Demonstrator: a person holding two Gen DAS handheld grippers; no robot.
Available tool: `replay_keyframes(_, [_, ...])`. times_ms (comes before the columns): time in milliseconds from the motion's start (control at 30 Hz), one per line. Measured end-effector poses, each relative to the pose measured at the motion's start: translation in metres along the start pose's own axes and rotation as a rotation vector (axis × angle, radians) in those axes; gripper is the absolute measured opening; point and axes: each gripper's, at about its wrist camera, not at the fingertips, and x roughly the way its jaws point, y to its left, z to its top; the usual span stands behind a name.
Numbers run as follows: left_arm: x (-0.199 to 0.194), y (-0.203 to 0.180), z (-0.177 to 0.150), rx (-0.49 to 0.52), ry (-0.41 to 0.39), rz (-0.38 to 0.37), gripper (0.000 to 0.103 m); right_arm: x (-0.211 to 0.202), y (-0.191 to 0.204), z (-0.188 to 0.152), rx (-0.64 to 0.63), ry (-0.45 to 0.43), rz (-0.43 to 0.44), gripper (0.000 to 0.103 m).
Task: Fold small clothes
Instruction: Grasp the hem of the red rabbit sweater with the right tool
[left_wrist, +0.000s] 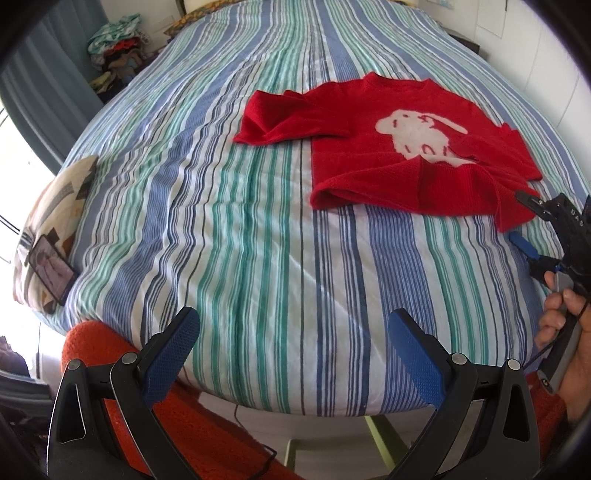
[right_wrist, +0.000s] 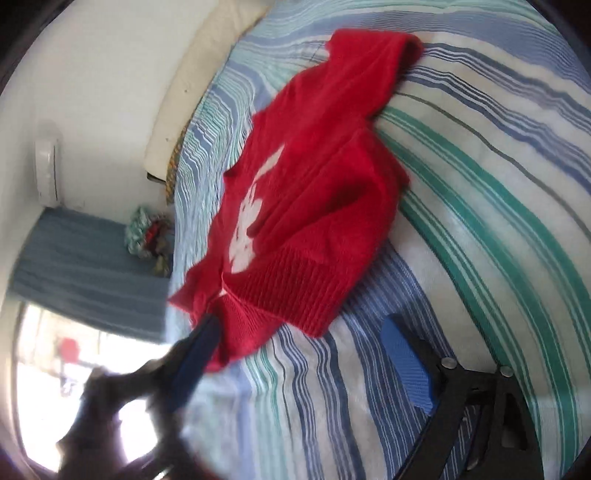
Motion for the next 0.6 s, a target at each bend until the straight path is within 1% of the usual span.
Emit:
replay_keyframes(67, [0.000, -0.005, 0.000, 0.014, -0.007, -0.001, 0.102, 0.008, -0.004, 0.005, 0.004, 0.007, 0.047, 0.077])
replay_keyframes(100, [0.000, -0.007, 0.000, 0.021, -0.008, 0.000, 0.102, 0.015, -0.004, 0.006, -0.015, 0.023, 0.063, 0.066])
replay_keyframes(133, [0.000, -0.007, 0.000, 0.027, -0.008, 0.002, 0.102, 0.019, -0.001, 0.006, -0.040, 0.046, 0.069, 0.047])
replay_keyframes(167, [0.000, -0.005, -0.001, 0.030, -0.009, 0.006, 0.102, 0.022, 0.001, 0.005, -0.060, 0.079, 0.059, 0.036])
replay_keyframes(200, [0.000, -0.002, -0.002, 0.028, -0.010, 0.010, 0.102, 0.021, 0.003, 0.002, -0.063, 0.109, 0.045, 0.015])
replay_keyframes(233, [0.001, 0.002, -0.003, 0.021, -0.009, 0.013, 0.102, 0.016, 0.005, 0.000, -0.061, 0.125, 0.039, 0.007])
replay_keyframes(333, [0.012, 0.018, -0.007, -0.019, 0.021, 0.004, 0.102, -0.022, 0.018, -0.004, -0.104, 0.126, 0.079, 0.006])
replay_keyframes(400, [0.022, 0.026, -0.008, -0.048, 0.050, -0.027, 0.102, -0.058, 0.028, -0.006, -0.148, 0.109, 0.095, 0.006])
replay_keyframes(433, [0.026, 0.029, -0.009, -0.062, 0.060, -0.052, 0.102, -0.073, 0.029, -0.006, -0.171, 0.106, 0.084, 0.006])
replay_keyframes(500, [0.032, 0.030, -0.007, -0.086, 0.065, -0.127, 0.102, -0.098, 0.029, -0.007, -0.226, 0.117, -0.009, 0.006])
replay_keyframes(567, [0.037, 0.027, -0.002, -0.105, 0.052, -0.218, 0.102, -0.110, 0.025, -0.009, -0.274, 0.134, -0.127, 0.006])
replay_keyframes(600, [0.041, 0.026, 0.002, -0.117, 0.047, -0.263, 0.102, -0.112, 0.018, -0.009, -0.291, 0.136, -0.163, 0.006])
